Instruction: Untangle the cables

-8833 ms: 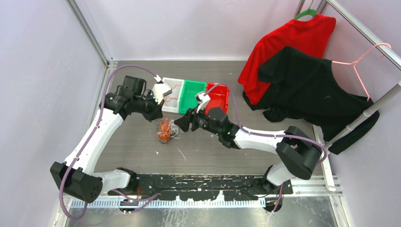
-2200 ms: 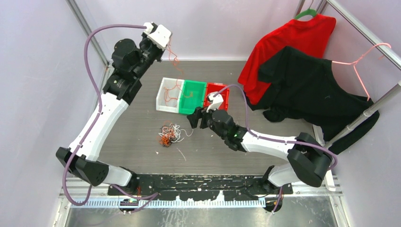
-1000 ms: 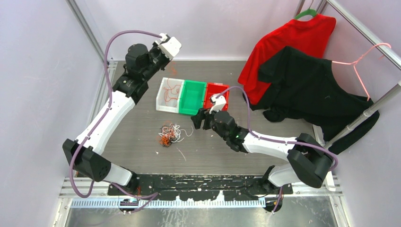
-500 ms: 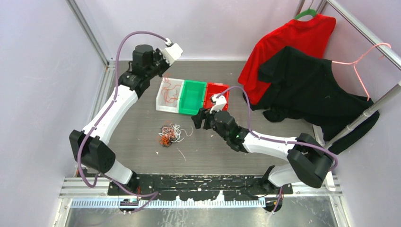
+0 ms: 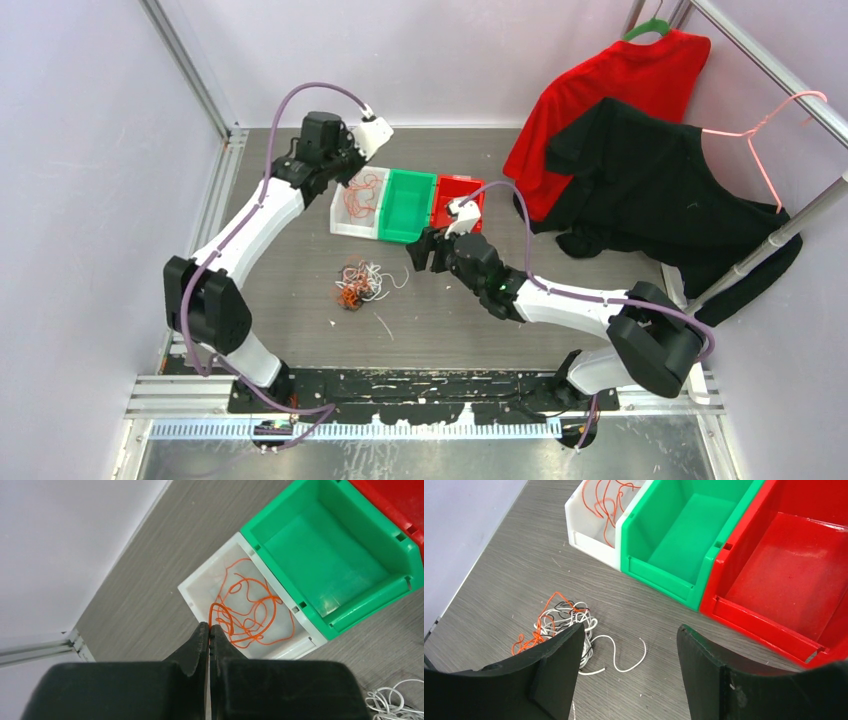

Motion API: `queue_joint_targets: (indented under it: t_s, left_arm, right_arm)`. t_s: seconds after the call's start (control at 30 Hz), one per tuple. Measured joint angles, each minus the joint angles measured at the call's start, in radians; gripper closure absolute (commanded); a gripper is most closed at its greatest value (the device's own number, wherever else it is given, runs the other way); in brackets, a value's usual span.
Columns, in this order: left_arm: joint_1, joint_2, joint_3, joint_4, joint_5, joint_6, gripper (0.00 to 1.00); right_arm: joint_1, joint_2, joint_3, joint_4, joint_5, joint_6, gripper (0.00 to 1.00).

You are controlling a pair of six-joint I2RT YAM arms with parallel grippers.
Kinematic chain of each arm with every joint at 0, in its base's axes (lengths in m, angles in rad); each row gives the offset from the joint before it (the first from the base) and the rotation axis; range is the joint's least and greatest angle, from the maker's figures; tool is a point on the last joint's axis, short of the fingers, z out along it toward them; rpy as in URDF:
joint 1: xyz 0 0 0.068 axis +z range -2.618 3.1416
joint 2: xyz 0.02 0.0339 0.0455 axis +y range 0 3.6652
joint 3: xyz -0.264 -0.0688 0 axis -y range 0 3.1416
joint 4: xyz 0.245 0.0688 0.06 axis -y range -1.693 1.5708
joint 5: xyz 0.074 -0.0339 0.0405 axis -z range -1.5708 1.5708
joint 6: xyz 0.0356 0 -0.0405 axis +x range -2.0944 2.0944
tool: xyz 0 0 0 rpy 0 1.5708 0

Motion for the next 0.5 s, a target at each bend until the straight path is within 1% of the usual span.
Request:
queue_joint_targets:
  t_s: [0.3, 0.5]
  left_arm:
    - [0.000, 0.077, -0.123, 0.090, -0.009, 0.016, 1.00]
    - [0.006, 0.137, -0.123, 0.138, -0.023, 0.021, 1.00]
  right_arm:
    - [-0.018, 0.000, -0.004, 0.000, 0.000, 0.000, 0.28]
    - [-0.032, 0.000, -0.011, -0.001, -0.002, 0.000, 0.28]
